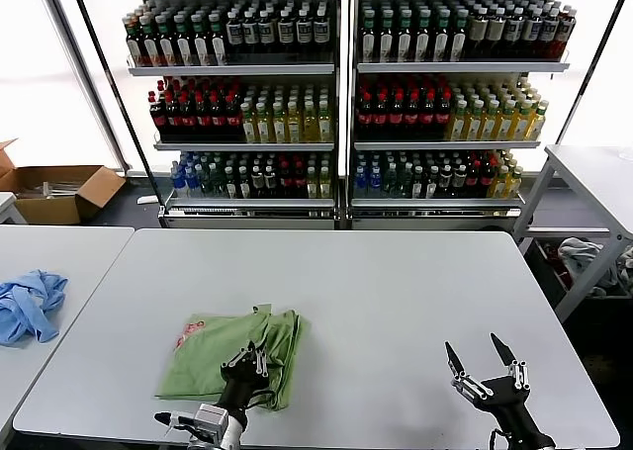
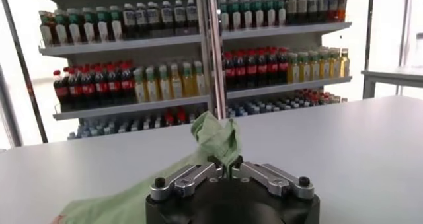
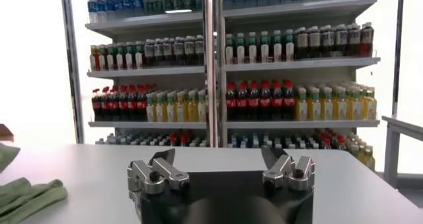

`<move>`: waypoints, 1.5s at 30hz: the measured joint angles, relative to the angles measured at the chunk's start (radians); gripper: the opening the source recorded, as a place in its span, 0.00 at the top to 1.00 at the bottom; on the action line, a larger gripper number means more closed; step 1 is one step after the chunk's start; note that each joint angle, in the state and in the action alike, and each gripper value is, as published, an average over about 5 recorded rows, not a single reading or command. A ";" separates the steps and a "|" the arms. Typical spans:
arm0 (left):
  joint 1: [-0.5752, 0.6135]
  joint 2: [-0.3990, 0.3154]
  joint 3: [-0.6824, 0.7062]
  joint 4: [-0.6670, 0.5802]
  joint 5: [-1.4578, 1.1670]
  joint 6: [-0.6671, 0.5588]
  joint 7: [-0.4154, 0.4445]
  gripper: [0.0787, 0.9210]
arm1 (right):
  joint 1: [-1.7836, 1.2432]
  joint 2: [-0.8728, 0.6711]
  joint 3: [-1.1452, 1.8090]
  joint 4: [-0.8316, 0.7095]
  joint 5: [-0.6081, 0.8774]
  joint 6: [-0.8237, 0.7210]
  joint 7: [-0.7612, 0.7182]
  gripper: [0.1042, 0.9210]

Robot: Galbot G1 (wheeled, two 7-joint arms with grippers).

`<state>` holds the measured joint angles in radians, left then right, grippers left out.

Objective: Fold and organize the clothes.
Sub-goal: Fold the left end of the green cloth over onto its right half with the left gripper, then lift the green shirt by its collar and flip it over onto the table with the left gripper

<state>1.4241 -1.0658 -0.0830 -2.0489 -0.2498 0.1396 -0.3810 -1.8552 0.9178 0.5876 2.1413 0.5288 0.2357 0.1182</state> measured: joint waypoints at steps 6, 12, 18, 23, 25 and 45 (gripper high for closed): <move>-0.032 -0.003 0.036 0.043 0.040 -0.014 0.001 0.74 | 0.009 0.003 -0.009 -0.005 -0.007 0.000 -0.001 0.12; -0.041 0.012 0.079 0.056 0.077 -0.026 0.017 0.53 | 0.021 0.003 -0.015 -0.006 -0.008 -0.005 0.002 0.12; -0.049 0.016 0.147 0.071 0.088 -0.039 0.024 0.32 | 0.030 0.001 -0.023 -0.006 -0.010 -0.010 0.005 0.12; -0.053 0.010 0.201 0.065 0.095 -0.049 0.019 0.16 | 0.029 -0.003 -0.021 0.000 -0.010 -0.010 0.005 0.12; -0.049 0.012 0.210 0.051 0.093 -0.050 0.016 0.13 | 0.029 -0.004 -0.020 0.001 -0.010 -0.010 0.005 0.12; 0.026 0.120 -0.205 -0.019 -0.174 0.013 -0.025 0.12 | 0.039 -0.012 -0.021 0.008 -0.017 -0.017 0.007 0.12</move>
<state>1.4497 -0.9462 -0.2879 -2.0675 -0.4238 0.1525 -0.4056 -1.8166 0.9062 0.5667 2.1489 0.5116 0.2186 0.1252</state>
